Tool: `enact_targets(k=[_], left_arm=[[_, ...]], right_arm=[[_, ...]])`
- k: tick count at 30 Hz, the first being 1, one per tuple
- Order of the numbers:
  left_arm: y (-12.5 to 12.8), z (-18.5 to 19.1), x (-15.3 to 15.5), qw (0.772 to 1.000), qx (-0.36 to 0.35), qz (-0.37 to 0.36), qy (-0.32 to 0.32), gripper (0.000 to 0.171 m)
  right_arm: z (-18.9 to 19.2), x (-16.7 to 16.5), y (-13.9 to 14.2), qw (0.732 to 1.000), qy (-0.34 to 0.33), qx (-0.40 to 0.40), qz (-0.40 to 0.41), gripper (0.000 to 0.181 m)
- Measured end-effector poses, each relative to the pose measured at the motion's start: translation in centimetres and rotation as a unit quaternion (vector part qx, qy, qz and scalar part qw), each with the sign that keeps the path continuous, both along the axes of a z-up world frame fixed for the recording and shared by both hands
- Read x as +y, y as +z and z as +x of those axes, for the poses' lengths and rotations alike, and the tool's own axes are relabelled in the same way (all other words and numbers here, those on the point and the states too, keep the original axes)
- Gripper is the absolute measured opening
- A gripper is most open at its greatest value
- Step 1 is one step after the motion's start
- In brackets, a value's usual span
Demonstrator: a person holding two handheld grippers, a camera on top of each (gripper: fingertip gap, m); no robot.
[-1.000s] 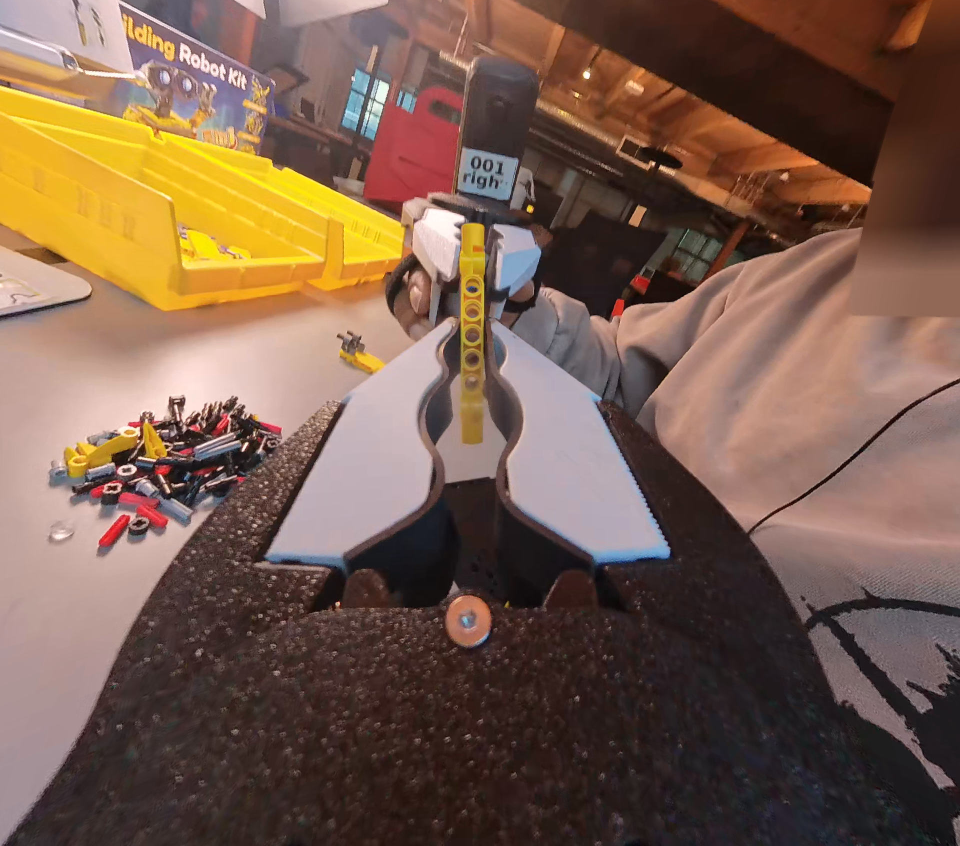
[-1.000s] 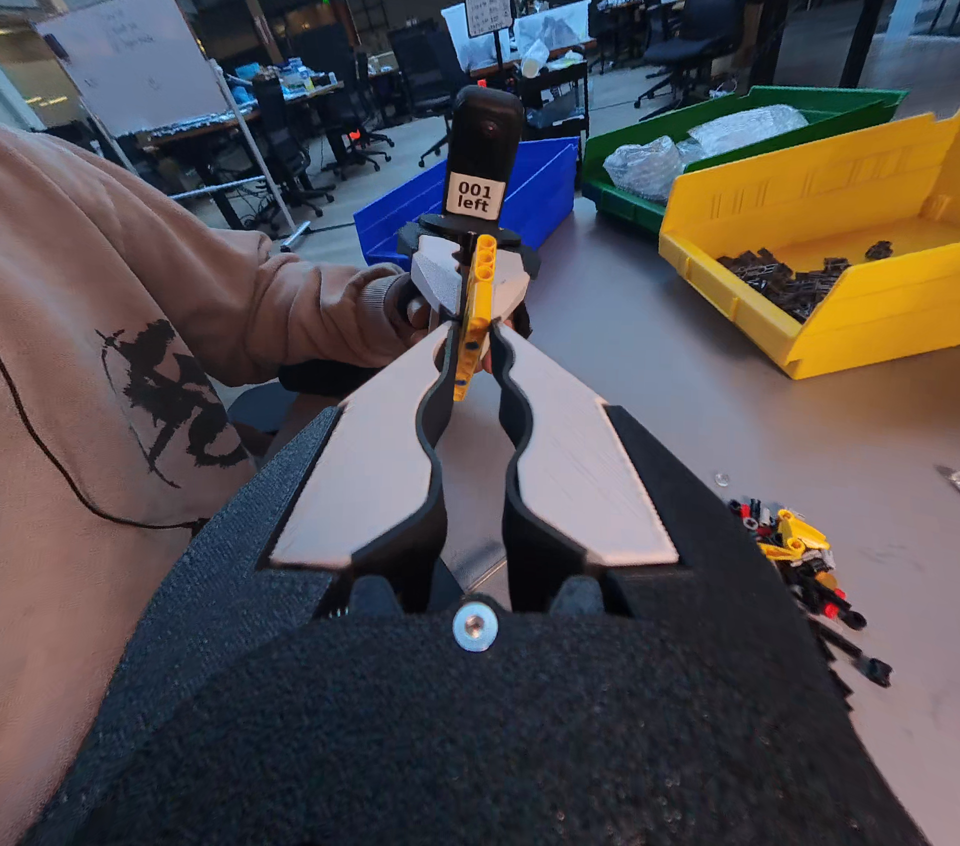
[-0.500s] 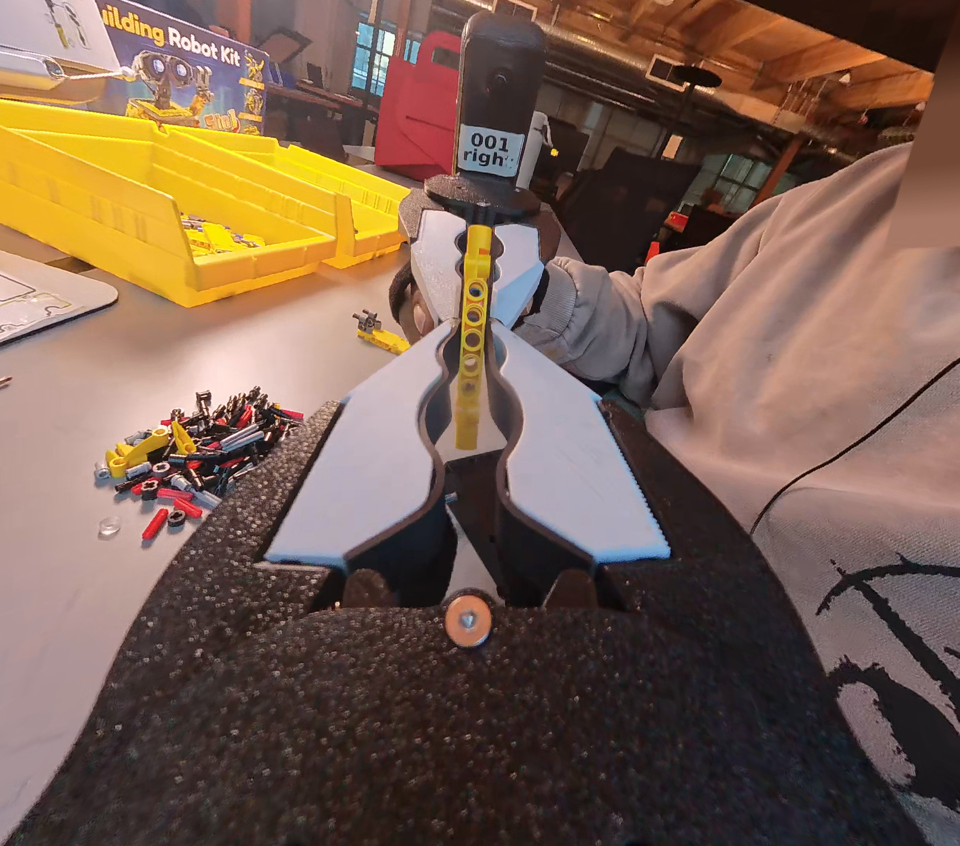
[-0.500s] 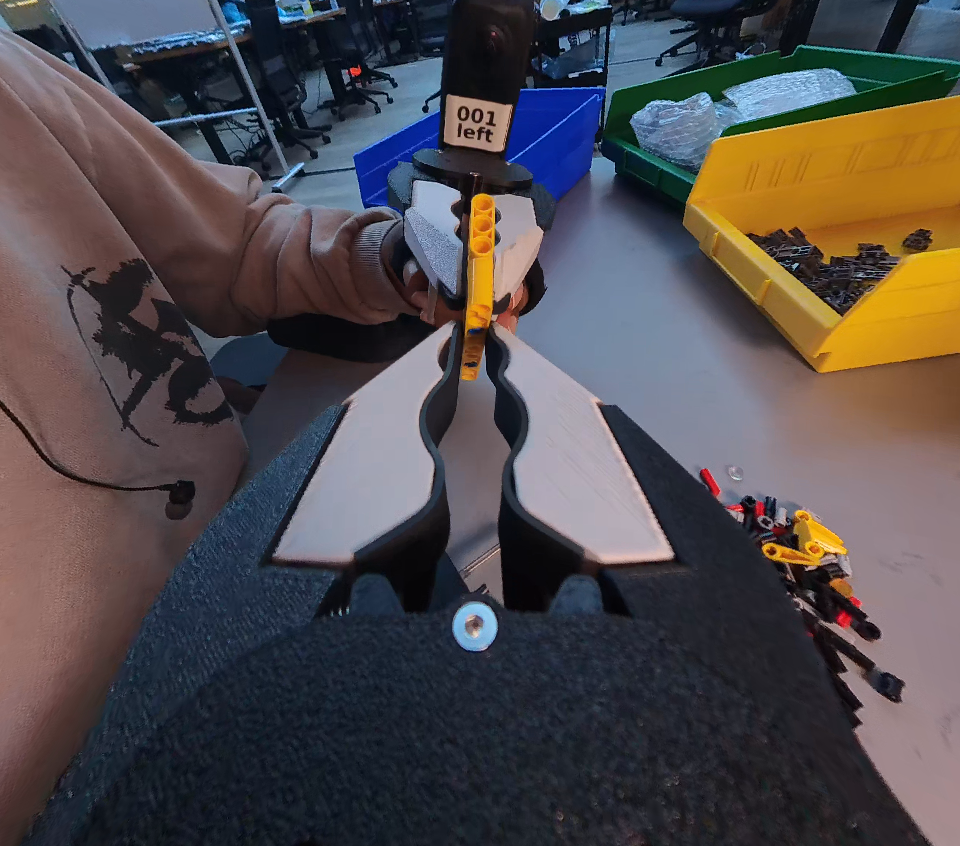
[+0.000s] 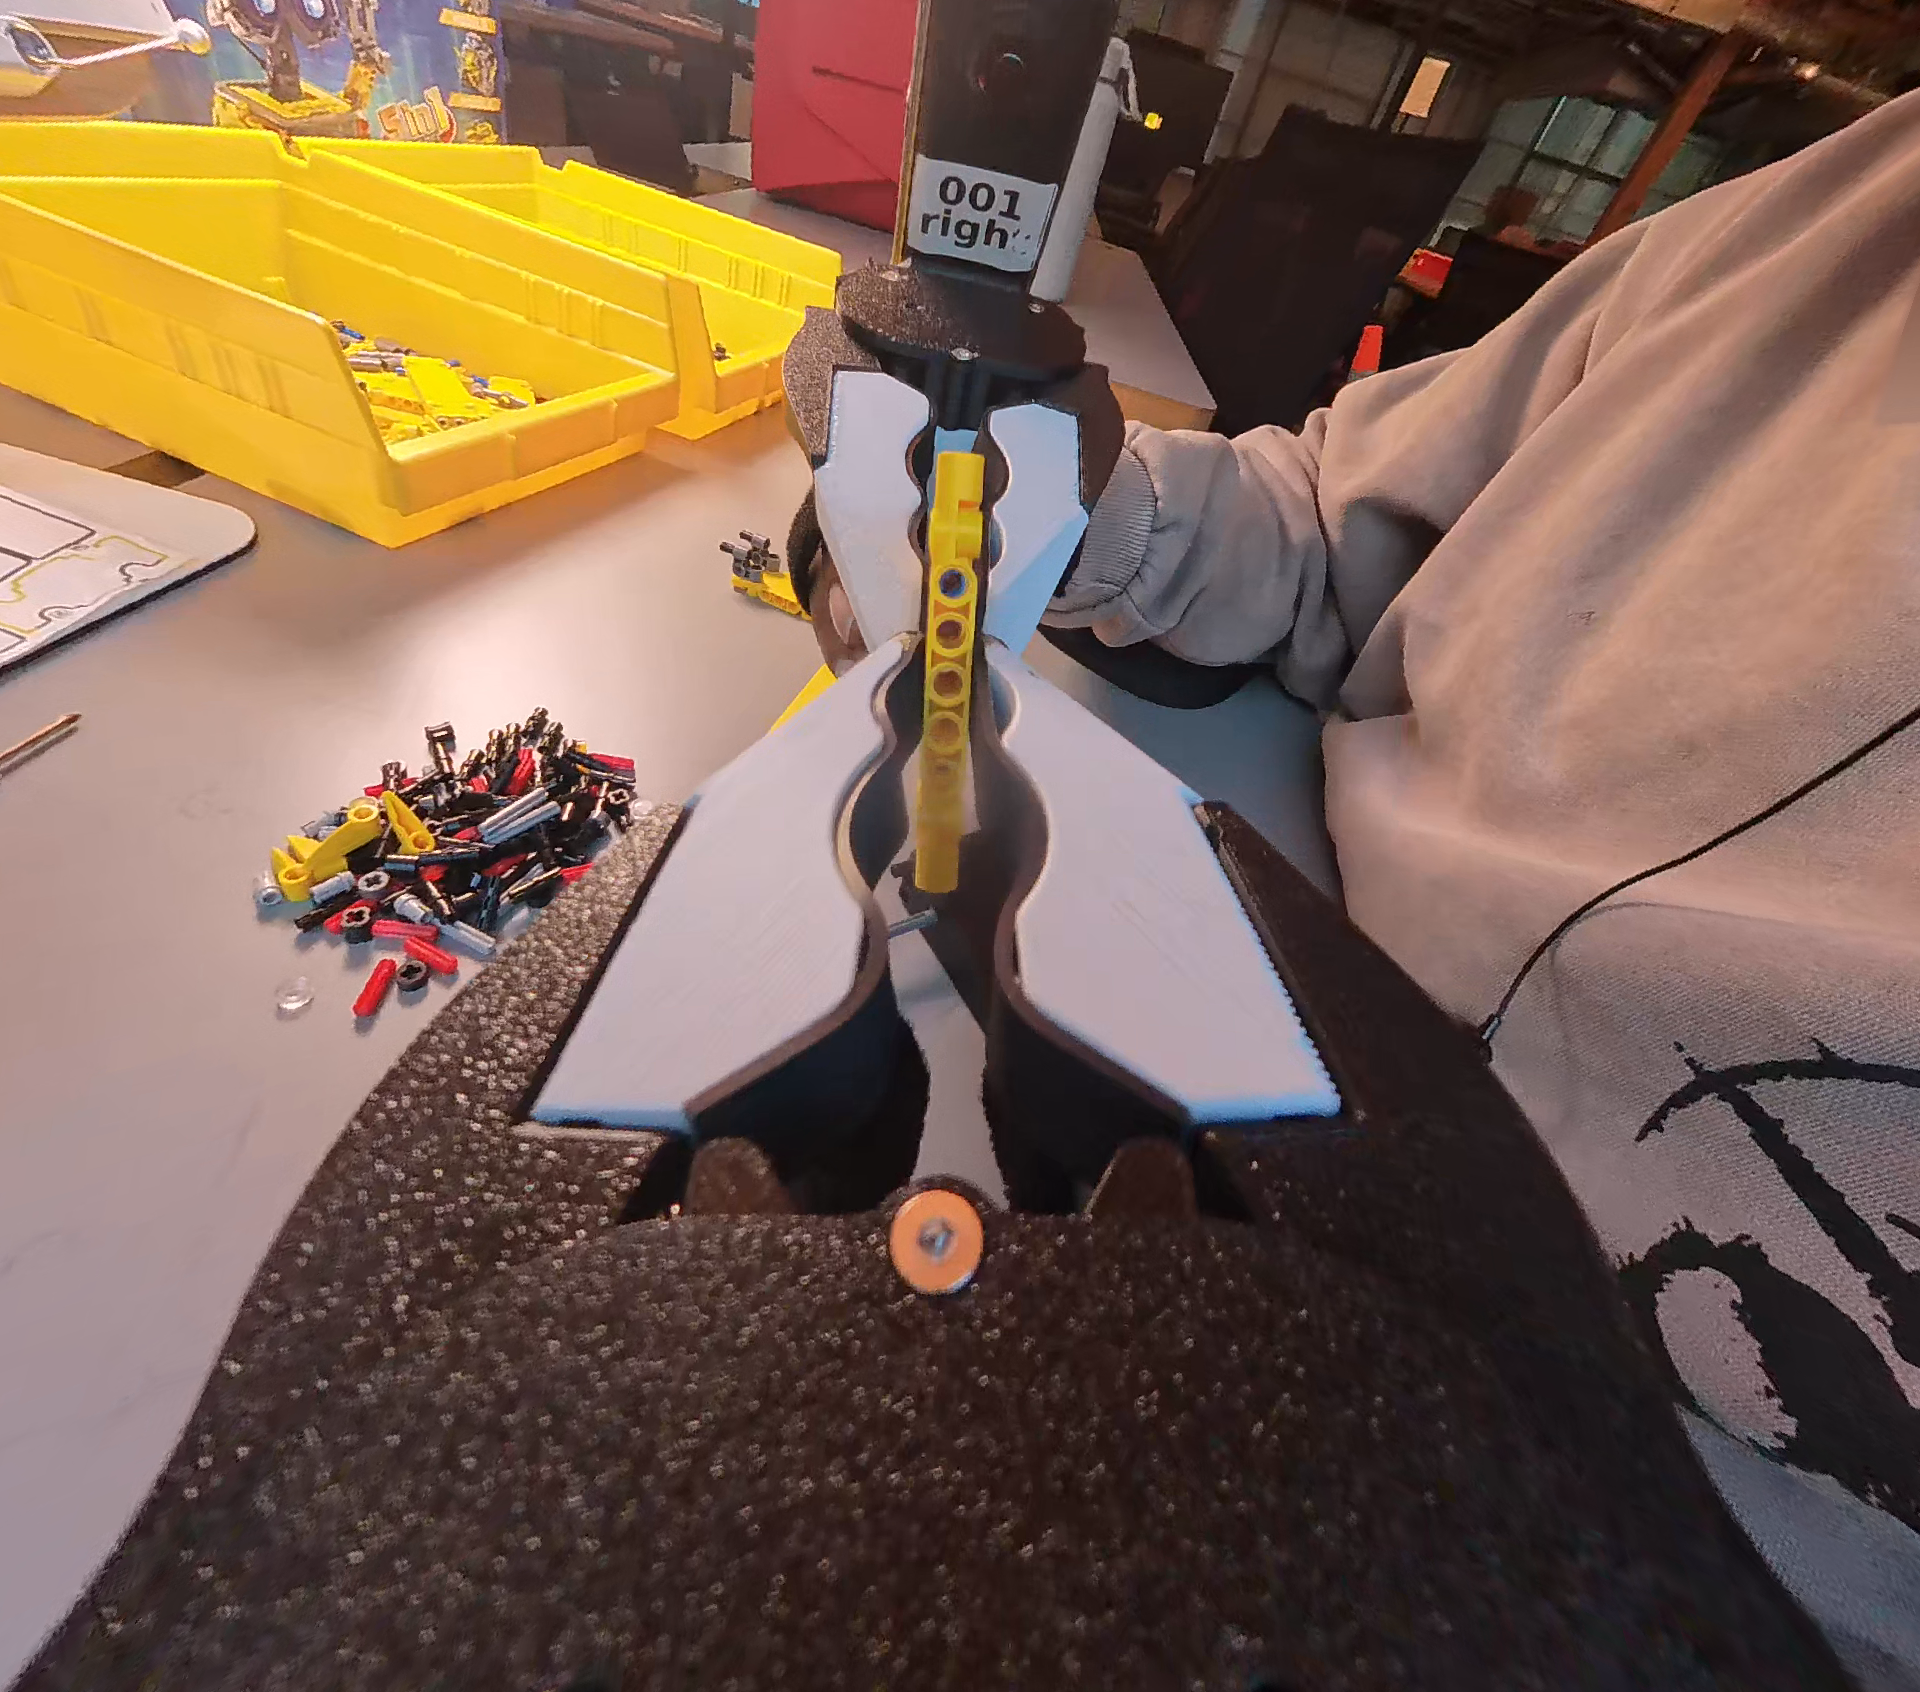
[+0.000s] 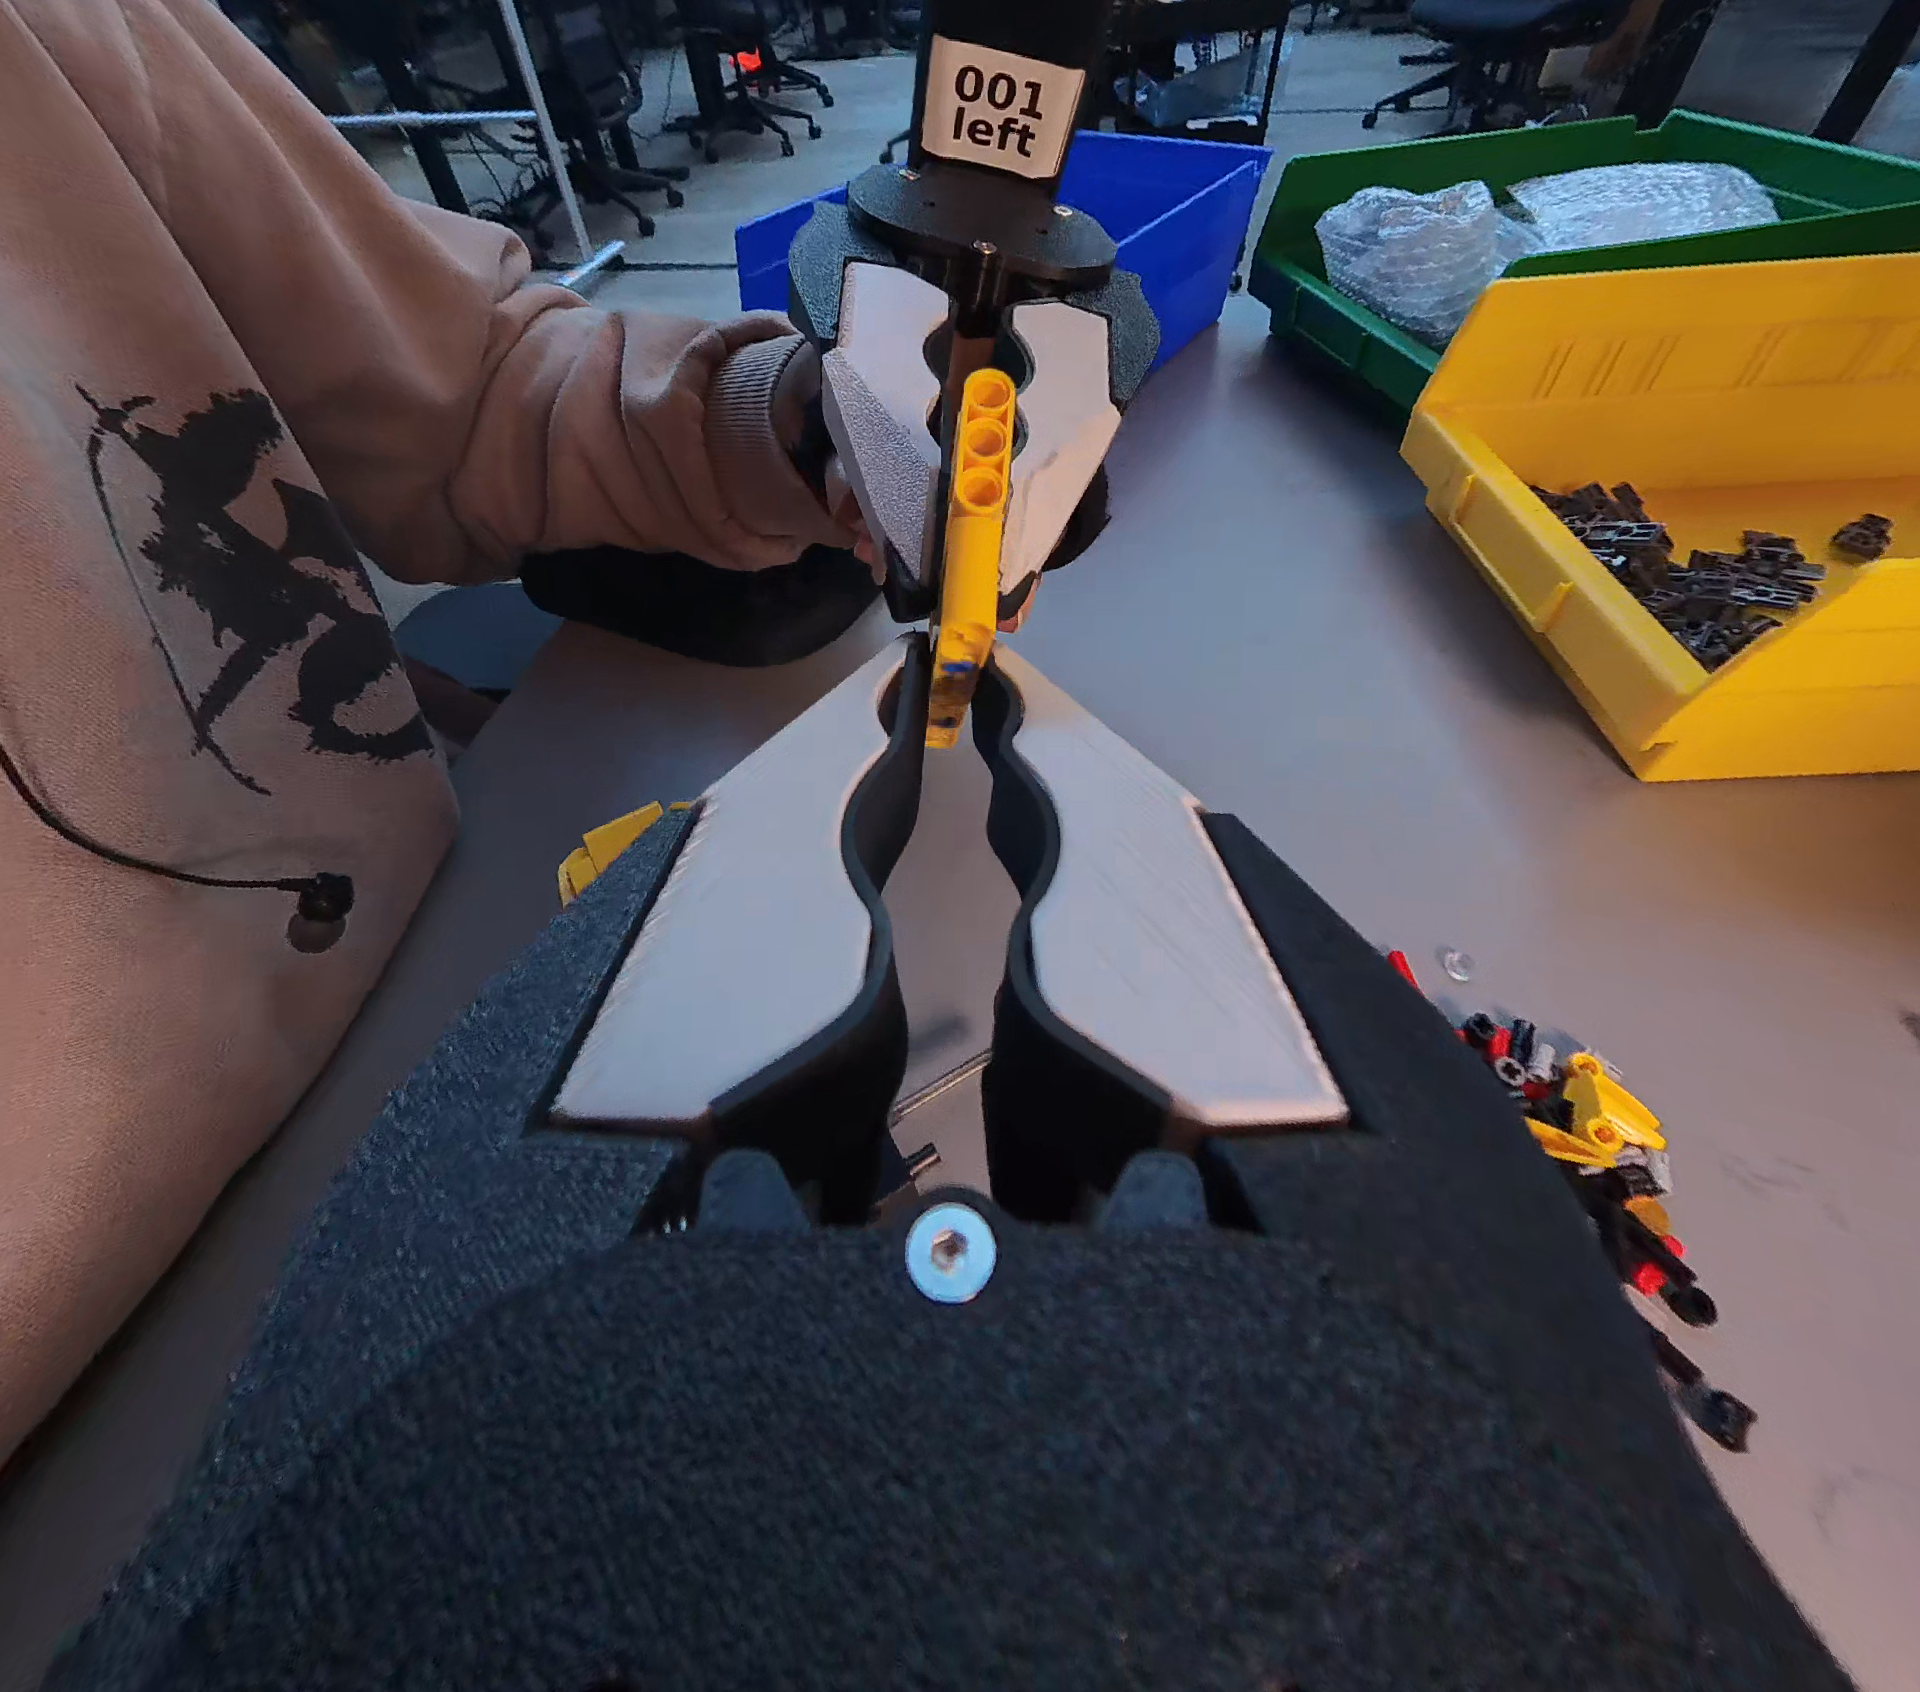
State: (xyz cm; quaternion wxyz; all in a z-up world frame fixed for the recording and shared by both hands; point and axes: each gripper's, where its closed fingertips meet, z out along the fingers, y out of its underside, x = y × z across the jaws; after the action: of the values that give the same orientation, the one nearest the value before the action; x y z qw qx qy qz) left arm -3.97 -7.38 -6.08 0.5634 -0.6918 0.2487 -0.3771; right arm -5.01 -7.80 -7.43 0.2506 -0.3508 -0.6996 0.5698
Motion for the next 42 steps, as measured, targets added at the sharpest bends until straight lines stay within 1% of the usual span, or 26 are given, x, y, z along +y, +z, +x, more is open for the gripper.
enact_targets(k=[6,7,8,9,10,11,12,13,14,15,16,18,19,21,25,27,29,31,33,35,37,39,40,42], left_arm=[[0.0,0.3,-0.1,1.0,0.01,-0.006,-0.007,0.006],[2.1,-2.3,0.0,0.998,-0.048,0.016,0.03,0.006],[4.7,-6.3,-0.7,0.99,-0.118,0.04,0.062,0.005],[4.9,-8.0,-1.2,0.991,-0.086,0.055,0.087,0.006],[3.6,-6.4,-1.2,0.996,-0.034,0.047,0.072,0.006],[2.4,-4.1,-0.7,0.998,-0.025,0.034,0.044,0.006],[1.2,-2.8,0.3,0.999,-0.019,0.015,0.039,0.006],[0.7,-2.3,1.0,0.999,-0.026,-0.004,0.034,0.006],[0.7,-2.4,1.4,0.999,-0.033,-0.013,0.034,0.007],[0.3,-3.0,2.0,0.998,-0.022,-0.02,0.051,0.006],[-0.9,-3.5,2.4,0.997,0.007,-0.034,0.068,0.006],[-4.3,-3.9,2.7,0.99,0.078,-0.082,0.082,0.006],[-5.3,-3.7,2.6,0.987,0.096,-0.093,0.084,0.006],[-7.0,-3.2,2.0,0.984,0.114,-0.12,0.073,0.006],[-11.5,-3.3,1.0,0.956,0.233,-0.167,0.069,0.006],[-12.1,-2.9,0.7,0.952,0.243,-0.177,0.056,0.007],[-11.9,-2.5,0.6,0.956,0.227,-0.18,0.049,0.013],[-10.7,-2.3,0.7,0.965,0.196,-0.166,0.045,0.022],[-8.1,-1.8,0.9,0.981,0.143,-0.124,0.044,0.023],[-5.3,-1.1,0.8,0.992,0.093,-0.078,0.035,0.02],[-3.8,-0.1,0.4,0.996,0.068,-0.049,0.02,0.019],[-3.8,1.0,0.1,0.997,0.063,-0.042,0.002,0.025],[-3.6,1.4,0.1,0.998,0.05,-0.036,-0.004,0.027],[-2.4,2.1,0.0,1.0,0.004,-0.02,-0.015,0.025]], right_arm=[[1.0,0.3,0.1,1.0,0.012,0.003,-0.005,0.007],[1.5,1.3,-0.3,1.0,0.002,-0.002,0.009,0.006],[2.4,3.5,-1.0,1.0,-0.025,-0.011,0.014,0.007],[3.6,5.0,-0.7,0.999,-0.04,-0.008,-0.035,0.006],[4.2,5.5,-0.9,0.997,-0.052,-0.002,-0.052,0.007],[4.2,4.9,-1.1,0.997,-0.05,0.002,-0.053,0.007],[4.0,4.0,-1.3,0.998,-0.039,-0.002,-0.048,0.007],[3.7,3.6,-1.4,0.999,-0.034,-0.004,-0.041,0.007],[3.6,3.6,-1.1,0.998,-0.031,-0.003,-0.048,0.007],[3.6,3.7,-0.7,0.998,-0.03,-0.004,-0.063,0.007],[3.6,4.0,-0.6,0.997,-0.031,-0.007,-0.071,0.007],[3.6,4.4,-0.7,0.996,-0.045,-0.011,-0.076,0.007],[3.5,4.4,-0.9,0.996,-0.046,-0.017,-0.08,0.007],[3.4,4.5,-1.3,0.996,-0.054,-0.022,-0.073,0.007],[3.0,4.3,-2.2,0.996,-0.061,-0.031,-0.059,0.007],[2.9,4.1,-2.6,0.996,-0.062,-0.035,-0.049,0.007],[2.9,3.8,-2.6,0.996,-0.06,-0.034,-0.053,0.007],[2.8,3.4,-2.6,0.996,-0.056,-0.033,-0.055,0.007],[2.8,3.0,-2.7,0.997,-0.05,-0.034,-0.054,0.007],[2.7,2.5,-2.9,0.997,-0.043,-0.038,-0.053,0.007],[2.5,1.9,-2.8,0.997,-0.038,-0.036,-0.05,0.007],[2.5,1.2,-1.8,0.997,-0.028,-0.011,-0.066,0.007],[2.5,0.9,-0.8,0.996,-0.023,0.013,-0.086,0.007],[2.4,0.9,1.6,0.987,-0.032,0.067,-0.142,0.007]])
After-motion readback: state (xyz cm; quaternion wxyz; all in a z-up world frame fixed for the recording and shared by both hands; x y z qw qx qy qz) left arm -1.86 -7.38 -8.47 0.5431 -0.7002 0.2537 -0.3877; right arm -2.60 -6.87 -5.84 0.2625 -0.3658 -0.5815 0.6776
